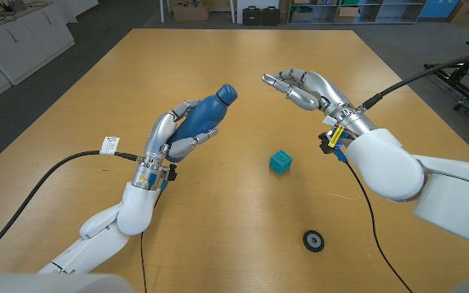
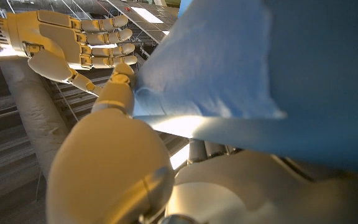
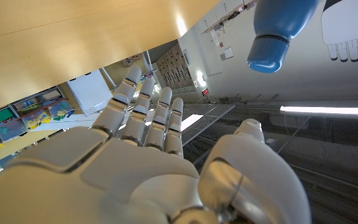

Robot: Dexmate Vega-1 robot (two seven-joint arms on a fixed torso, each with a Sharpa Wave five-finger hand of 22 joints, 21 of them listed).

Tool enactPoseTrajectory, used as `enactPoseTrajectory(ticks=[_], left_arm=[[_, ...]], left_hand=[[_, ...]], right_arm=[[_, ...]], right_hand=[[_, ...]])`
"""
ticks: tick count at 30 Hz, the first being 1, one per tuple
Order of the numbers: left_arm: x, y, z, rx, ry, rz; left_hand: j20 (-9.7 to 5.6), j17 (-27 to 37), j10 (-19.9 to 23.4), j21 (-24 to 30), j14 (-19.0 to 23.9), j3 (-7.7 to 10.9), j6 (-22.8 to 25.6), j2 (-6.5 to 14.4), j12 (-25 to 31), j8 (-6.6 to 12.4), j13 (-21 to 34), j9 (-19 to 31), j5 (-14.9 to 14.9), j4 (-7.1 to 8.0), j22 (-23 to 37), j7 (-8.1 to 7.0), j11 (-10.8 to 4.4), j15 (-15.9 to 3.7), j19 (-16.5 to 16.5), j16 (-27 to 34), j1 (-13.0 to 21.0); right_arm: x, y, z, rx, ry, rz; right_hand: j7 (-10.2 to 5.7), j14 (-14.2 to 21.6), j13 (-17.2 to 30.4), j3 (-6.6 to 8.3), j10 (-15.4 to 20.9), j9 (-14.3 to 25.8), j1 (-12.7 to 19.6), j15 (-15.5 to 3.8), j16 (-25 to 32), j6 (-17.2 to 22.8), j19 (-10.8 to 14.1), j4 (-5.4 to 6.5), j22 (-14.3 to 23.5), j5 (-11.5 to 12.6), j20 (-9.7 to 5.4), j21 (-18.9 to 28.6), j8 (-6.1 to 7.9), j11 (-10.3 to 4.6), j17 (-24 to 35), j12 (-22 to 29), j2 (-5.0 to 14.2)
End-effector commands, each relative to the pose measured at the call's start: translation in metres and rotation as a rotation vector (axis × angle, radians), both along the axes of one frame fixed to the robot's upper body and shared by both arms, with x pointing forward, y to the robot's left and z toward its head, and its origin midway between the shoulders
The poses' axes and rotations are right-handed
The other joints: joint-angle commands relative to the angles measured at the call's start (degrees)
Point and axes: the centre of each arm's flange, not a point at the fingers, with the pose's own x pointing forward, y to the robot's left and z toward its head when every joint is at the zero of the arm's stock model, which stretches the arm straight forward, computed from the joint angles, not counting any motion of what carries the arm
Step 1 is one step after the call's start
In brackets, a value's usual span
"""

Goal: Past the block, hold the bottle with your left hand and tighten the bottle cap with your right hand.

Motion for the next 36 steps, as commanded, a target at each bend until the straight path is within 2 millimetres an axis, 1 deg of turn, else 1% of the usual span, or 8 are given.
enactPoseTrajectory(ticks=[1, 9, 14, 18, 22, 28, 31, 36], left_arm=[[0.008, -0.004, 0.011, -0.114, 0.072, -0.172], [0.015, -0.007, 0.016, -0.192, 0.096, -0.207], [0.020, -0.005, 0.018, -0.231, 0.113, -0.226], [0.031, 0.005, 0.019, -0.260, 0.138, -0.250], [0.044, 0.023, 0.022, -0.267, 0.165, -0.258], [0.059, 0.047, 0.029, -0.279, 0.182, -0.271], [0.069, 0.055, 0.031, -0.299, 0.193, -0.284], [0.083, 0.062, 0.031, -0.334, 0.209, -0.293]], left_hand=[[-7.20, 0.3, 10.9, 0.3, 1.1, 0.24, 18.1, 16.2, 0.4, 0.31, 0.1, 0.3, 0.3, 0.33, 0.2, -12.51, -10.28, -8.28, -0.3, 0.1, 15.3], [-7.20, 0.3, 10.8, 0.3, 1.2, 0.14, 18.1, 16.3, 0.3, 0.27, 0.2, 0.3, 0.3, 0.34, 0.2, -12.45, -10.32, -8.29, -0.4, 0.2, 15.3], [-7.20, 0.4, 10.8, 0.4, 1.2, 0.09, 18.1, 16.3, 0.2, 0.26, 0.2, 0.3, 0.3, 0.34, 0.2, -12.44, -10.29, -8.29, -0.4, 0.2, 15.4], [-7.22, 0.4, 10.8, 0.3, 1.2, 0.04, 18.1, 16.3, 0.2, 0.21, 0.3, 0.3, 0.3, 0.35, 0.2, -12.48, -10.31, -8.29, -0.5, 0.1, 15.4], [-7.24, 0.4, 10.9, 0.3, 1.2, -0.01, 18.0, 16.3, 0.1, 0.17, 0.3, 0.3, 0.3, 0.35, 0.2, -12.43, -10.26, -8.28, -0.7, 0.1, 15.3], [-7.24, 0.4, 10.8, 0.2, 1.1, -0.05, 18.0, 16.3, 0.1, 0.14, 0.3, 0.3, 0.3, 0.37, 0.2, -12.38, -10.25, -8.26, -0.8, 0.0, 15.3], [-7.23, 0.4, 10.8, 0.2, 1.0, -0.08, 17.8, 16.4, 0.0, 0.05, 0.4, 0.3, 0.3, 0.40, 0.2, -12.39, -10.19, -8.25, -0.9, 0.0, 15.3], [-7.22, 0.4, 10.7, 0.2, 1.0, -0.12, 17.7, 16.4, -0.1, 0.01, 0.3, 0.4, 0.3, 0.42, 0.1, -12.37, -10.27, -8.25, -0.9, -0.1, 15.2]], right_arm=[[0.021, -0.026, -0.039, 0.194, -0.029, 0.202], [0.043, -0.046, -0.060, 0.275, -0.003, 0.295], [0.057, -0.052, -0.070, 0.335, 0.012, 0.349], [0.070, -0.049, -0.076, 0.382, 0.028, 0.394], [0.083, -0.039, -0.079, 0.421, 0.031, 0.423], [0.100, -0.034, -0.086, 0.442, 0.050, 0.423], [0.106, -0.035, -0.089, 0.463, 0.060, 0.417], [0.117, -0.038, -0.093, 0.491, 0.085, 0.397]], right_hand=[[1.05, -1.6, -0.6, 0.08, -0.4, 0.0, 0.6, -0.17, -0.9, -0.3, -1.4, -0.44, 0.0, -0.1, -1.13, -0.9, -0.56, 1.51, -0.4, -1.0, 0.17], [3.20, -3.6, -1.6, 0.24, -1.6, -0.1, 0.4, -0.28, -1.6, -1.2, -2.8, -0.49, -0.3, -0.2, -2.26, -1.6, -1.42, 2.79, -1.0, -2.3, 0.46], [3.83, -3.8, -1.8, 0.27, -1.7, -0.2, 0.3, -0.38, -1.6, -1.5, -3.1, -0.48, -0.3, -0.3, -2.52, -1.7, -1.66, 2.96, -1.1, -2.5, 0.54], [4.23, -4.1, -2.0, 0.30, -1.7, -0.2, 0.2, -0.42, -1.6, -1.6, -3.5, -0.40, -0.4, -0.3, -2.60, -1.9, -1.81, 3.03, -1.2, -2.6, 0.70], [4.61, -4.8, -2.4, 0.31, -2.3, -0.3, -0.2, -0.29, -1.8, -2.2, -4.2, -0.24, -0.5, -0.3, -2.73, -2.2, -2.29, 3.33, -1.4, -3.2, 0.90], [3.82, -5.2, -3.0, 0.24, -3.0, -0.3, -0.9, -0.43, -1.8, -3.8, -4.5, 0.07, -0.6, -0.3, -2.84, -2.4, -3.24, 2.99, -1.6, -3.9, 1.15], [3.82, -5.1, -3.1, 0.23, -3.1, -0.4, -1.0, -0.36, -1.7, -3.8, -4.4, 0.12, -0.7, -0.3, -2.86, -2.4, -3.33, 3.02, -1.7, -4.0, 1.19], [5.09, -5.3, -3.4, 0.17, -3.0, -0.4, -1.4, -0.32, -1.7, -3.9, -4.5, 0.27, -0.7, -0.2, -2.87, -2.5, -3.56, 3.15, -1.8, -4.2, 1.27]])
